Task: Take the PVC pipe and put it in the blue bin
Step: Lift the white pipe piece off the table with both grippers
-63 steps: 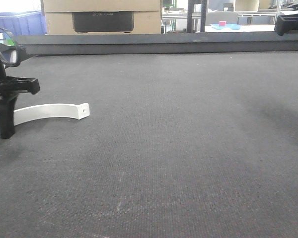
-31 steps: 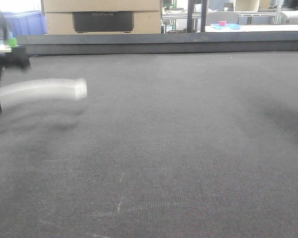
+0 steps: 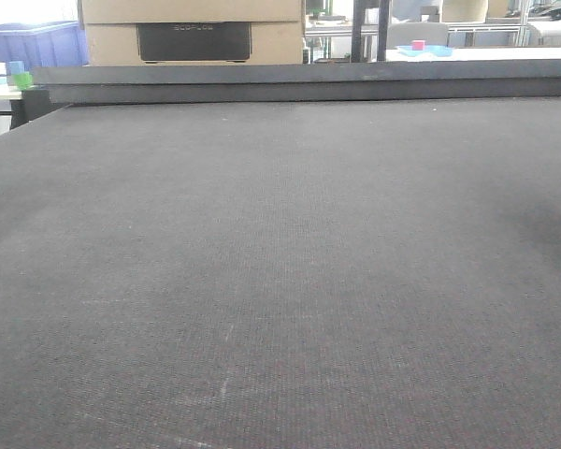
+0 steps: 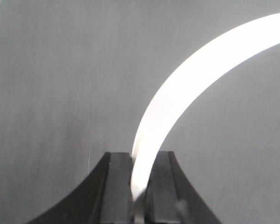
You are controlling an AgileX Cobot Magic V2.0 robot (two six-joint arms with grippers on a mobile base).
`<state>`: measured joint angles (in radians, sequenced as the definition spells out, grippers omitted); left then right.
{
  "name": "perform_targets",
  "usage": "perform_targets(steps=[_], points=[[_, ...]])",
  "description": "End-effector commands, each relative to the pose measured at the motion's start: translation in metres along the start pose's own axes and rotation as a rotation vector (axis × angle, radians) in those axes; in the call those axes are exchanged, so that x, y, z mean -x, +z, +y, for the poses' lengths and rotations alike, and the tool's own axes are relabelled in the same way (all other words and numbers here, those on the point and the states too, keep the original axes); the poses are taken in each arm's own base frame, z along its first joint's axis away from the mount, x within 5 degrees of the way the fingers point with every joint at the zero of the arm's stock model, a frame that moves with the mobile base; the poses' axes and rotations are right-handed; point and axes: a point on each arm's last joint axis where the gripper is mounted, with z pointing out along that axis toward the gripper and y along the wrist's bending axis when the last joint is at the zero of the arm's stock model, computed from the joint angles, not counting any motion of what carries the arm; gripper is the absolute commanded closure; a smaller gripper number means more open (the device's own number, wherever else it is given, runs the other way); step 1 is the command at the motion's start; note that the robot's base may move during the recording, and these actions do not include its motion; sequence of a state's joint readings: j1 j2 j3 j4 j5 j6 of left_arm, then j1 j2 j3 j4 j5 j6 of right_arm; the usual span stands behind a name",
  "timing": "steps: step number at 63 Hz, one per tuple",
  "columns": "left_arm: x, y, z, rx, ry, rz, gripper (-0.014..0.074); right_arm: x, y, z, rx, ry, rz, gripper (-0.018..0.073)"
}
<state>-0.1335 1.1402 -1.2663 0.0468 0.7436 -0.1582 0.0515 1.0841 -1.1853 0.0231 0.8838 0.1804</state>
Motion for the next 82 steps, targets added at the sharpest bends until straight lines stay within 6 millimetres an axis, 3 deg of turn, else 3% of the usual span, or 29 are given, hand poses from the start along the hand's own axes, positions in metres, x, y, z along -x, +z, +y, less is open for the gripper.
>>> perform_targets(steps=[1,8,21,34,52,82], points=[[-0.002,-0.016,0.0,-0.023,-0.013,-0.123,0.0707,0.0,-0.014,0.0,0.012,-0.055,-0.11,0.0727],[-0.02,-0.029,0.002,-0.041,-0.015,-0.216,0.0707,-0.01,-0.029,-0.002,0.032,-0.059,-0.239,0.0727],[-0.067,-0.043,0.008,-0.069,-0.028,-0.328,0.0707,-0.049,-0.048,-0.01,0.068,-0.059,-0.465,0.0727],[-0.105,-0.049,0.012,-0.094,-0.055,-0.408,0.0707,-0.089,-0.063,-0.018,0.081,-0.059,-0.541,0.0727],[-0.106,-0.073,0.012,-0.122,-0.086,-0.512,0.0707,-0.1,-0.098,-0.019,0.107,-0.059,-0.696,0.0727],[-0.106,-0.075,0.012,-0.122,-0.084,-0.519,0.0707,-0.103,-0.099,-0.02,0.104,-0.06,-0.678,0.0727]])
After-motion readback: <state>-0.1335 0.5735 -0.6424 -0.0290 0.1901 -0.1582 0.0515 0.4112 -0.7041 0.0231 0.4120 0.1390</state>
